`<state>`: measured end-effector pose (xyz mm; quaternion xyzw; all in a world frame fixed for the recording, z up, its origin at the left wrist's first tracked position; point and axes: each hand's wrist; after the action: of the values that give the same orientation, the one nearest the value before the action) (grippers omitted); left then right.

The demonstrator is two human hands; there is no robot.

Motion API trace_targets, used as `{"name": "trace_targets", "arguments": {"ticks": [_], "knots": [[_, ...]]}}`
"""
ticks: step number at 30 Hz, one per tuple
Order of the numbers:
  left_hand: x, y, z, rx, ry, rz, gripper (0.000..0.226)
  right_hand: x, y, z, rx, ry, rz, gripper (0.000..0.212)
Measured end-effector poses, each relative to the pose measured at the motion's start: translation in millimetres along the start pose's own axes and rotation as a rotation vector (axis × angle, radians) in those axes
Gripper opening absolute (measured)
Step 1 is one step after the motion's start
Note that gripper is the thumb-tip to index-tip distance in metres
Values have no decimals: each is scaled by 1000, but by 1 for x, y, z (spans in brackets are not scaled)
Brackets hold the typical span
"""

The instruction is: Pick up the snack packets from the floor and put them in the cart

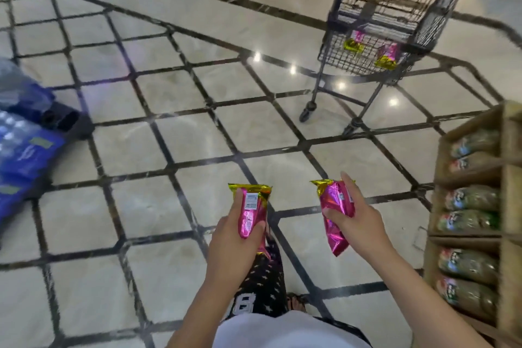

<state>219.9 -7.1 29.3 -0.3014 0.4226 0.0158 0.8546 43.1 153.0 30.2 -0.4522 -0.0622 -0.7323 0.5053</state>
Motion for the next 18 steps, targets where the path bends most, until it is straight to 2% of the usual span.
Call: {"name": "trace_targets", "arguments": {"ticks": [9, 18], "knots": [[-70, -62, -154, 151, 119, -181, 74, 67, -43, -86, -153, 74, -154, 82], [-144, -53, -276, 173, 189, -188, 75, 85, -122, -166, -272, 115, -252, 81]]}}
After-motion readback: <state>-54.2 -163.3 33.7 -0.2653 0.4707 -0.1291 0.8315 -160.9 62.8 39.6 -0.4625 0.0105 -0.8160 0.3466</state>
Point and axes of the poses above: each hand's wrist, its own z-axis away from the middle knuckle, its own y-axis out of the palm, x = y × z, and after that the axes turned 12 degrees about x, right-handed
